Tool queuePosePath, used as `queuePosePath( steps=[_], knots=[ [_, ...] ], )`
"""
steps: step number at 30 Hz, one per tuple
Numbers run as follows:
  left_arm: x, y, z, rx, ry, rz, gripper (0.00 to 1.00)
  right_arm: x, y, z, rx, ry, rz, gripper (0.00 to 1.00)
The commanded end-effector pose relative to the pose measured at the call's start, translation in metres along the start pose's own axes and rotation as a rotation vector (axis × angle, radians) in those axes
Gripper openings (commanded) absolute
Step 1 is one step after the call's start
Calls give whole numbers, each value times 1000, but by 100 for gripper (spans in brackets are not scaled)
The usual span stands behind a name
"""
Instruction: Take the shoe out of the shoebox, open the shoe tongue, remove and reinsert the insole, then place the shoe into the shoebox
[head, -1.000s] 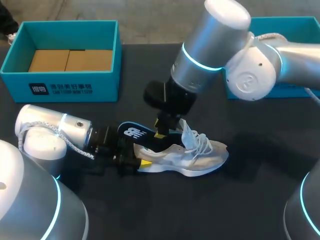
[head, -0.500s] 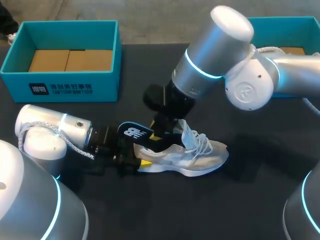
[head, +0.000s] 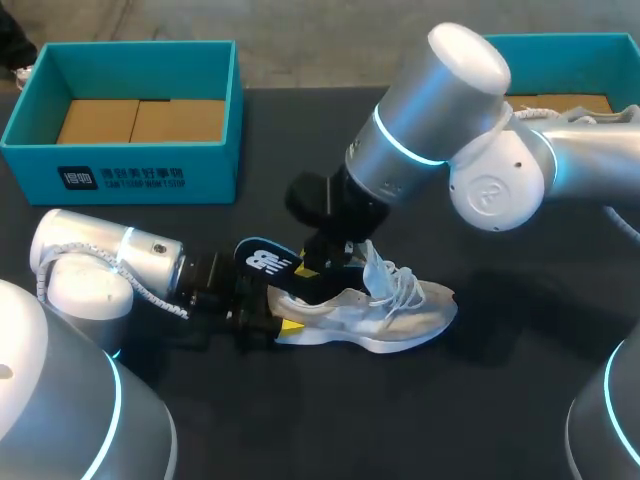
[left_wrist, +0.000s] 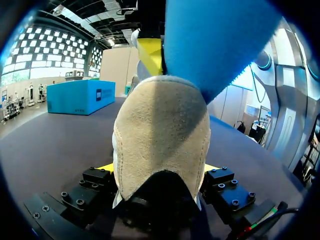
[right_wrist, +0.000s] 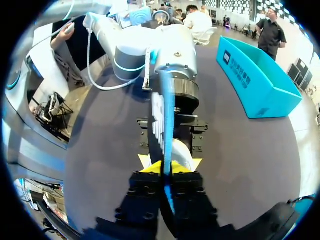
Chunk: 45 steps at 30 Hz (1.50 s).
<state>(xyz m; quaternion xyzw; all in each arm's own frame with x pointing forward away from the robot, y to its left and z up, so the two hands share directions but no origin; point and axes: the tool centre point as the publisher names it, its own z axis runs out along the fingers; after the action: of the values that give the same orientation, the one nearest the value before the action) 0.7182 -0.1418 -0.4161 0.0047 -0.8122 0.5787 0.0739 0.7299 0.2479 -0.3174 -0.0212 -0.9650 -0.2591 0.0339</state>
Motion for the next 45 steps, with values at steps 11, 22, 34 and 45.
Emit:
queuePosePath(
  steps=[11,22,34,45],
  knots=[
    [-2,3,1,0,1,0,0,-1,14,-28,-103,-66,31,0],
    [-2,3,1,0,1,0,0,-12,39,-71,-181,-154,38,0],
    [-2,3,1,0,1,0,0,-13,40,-75,-180,-169,52,0],
    [-2,3,1,0,1,0,0,-13,40,-75,-180,-169,52,0]
  ],
)
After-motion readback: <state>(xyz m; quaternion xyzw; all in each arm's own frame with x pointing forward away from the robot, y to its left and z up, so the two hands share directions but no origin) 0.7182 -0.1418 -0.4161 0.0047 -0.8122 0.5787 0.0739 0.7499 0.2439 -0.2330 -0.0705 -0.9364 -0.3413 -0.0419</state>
